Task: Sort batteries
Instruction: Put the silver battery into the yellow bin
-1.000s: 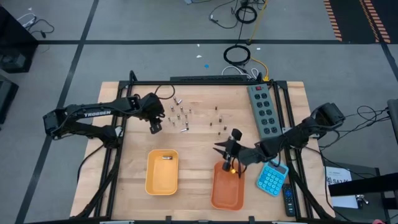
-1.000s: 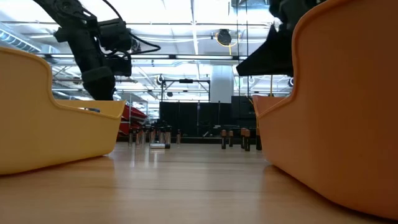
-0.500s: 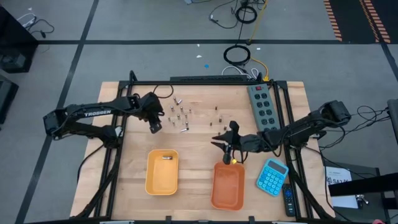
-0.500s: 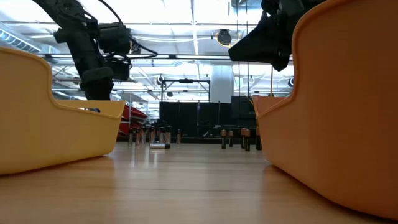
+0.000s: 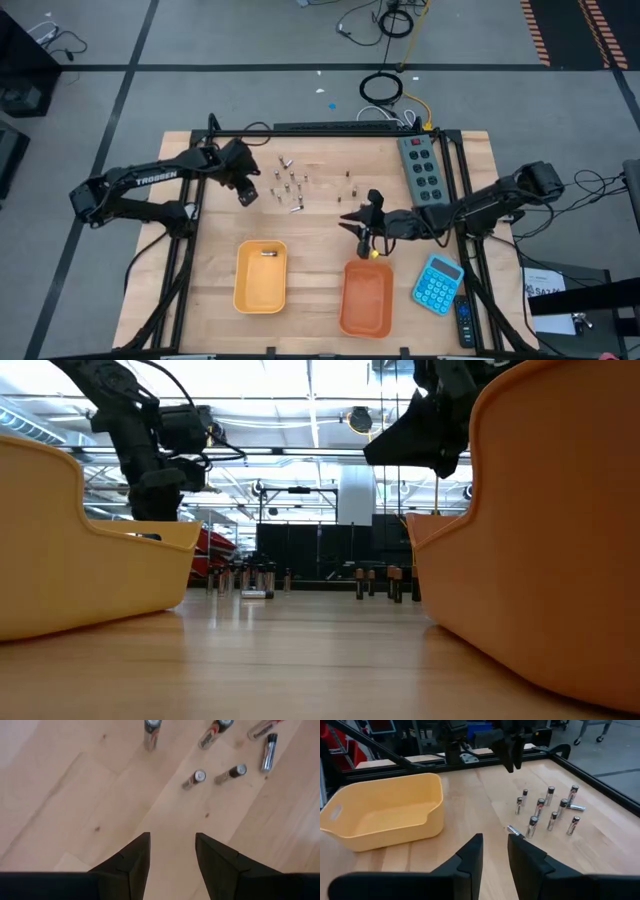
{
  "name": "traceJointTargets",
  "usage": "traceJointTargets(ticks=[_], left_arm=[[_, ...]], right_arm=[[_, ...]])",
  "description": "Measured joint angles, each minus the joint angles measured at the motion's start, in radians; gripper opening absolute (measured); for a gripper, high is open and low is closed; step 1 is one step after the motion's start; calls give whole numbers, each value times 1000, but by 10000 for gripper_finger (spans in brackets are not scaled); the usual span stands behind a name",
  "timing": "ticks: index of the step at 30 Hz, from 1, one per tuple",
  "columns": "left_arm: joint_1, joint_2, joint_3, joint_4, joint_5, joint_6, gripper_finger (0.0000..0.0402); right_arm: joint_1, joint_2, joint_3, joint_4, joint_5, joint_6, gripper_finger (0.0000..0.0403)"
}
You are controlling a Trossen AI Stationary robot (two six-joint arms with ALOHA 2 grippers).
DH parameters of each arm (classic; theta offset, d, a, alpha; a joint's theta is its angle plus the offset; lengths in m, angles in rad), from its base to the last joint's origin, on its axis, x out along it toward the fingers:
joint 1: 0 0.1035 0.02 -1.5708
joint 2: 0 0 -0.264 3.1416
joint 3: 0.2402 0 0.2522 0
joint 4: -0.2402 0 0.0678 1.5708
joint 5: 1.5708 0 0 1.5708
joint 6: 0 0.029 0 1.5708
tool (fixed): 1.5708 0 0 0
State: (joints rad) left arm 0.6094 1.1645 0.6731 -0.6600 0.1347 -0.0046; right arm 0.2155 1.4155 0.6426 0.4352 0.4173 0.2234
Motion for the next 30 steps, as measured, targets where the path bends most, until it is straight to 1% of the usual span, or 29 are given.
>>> traceJointTargets(ticks=[3, 6, 9, 12, 17, 20, 23, 25, 30], left_arm=[[-10, 2, 5, -3, 13, -39, 166], [-58, 3, 5, -23, 30, -69, 166], [-117, 3, 5, -18, -6, -88, 166], [-153, 3, 5, -6, -19, -95, 166], [-161, 3, 5, -12, -51, -96, 166], [-178, 2, -3, 9, -88, -94, 166], [-198, 2, -24, 37, -124, -83, 166], [-201, 2, -26, 50, -127, -69, 166], [-179, 2, -25, 53, -124, -41, 166]], right_arm=[[-15, 0, 0, 8, -23, 2, 82], [-20, 0, 0, 7, -27, 9, 82], [-20, 0, 0, 1, -28, 15, 82], [-13, 0, 0, 0, -31, 18, 82], [-5, 0, 0, 0, -30, 29, 82], [10, 0, 0, 0, -24, 35, 82], [31, 0, 0, 0, 5, 34, 82], [42, 0, 0, -4, 26, 29, 82], [47, 0, 0, -8, 30, 39, 82]])
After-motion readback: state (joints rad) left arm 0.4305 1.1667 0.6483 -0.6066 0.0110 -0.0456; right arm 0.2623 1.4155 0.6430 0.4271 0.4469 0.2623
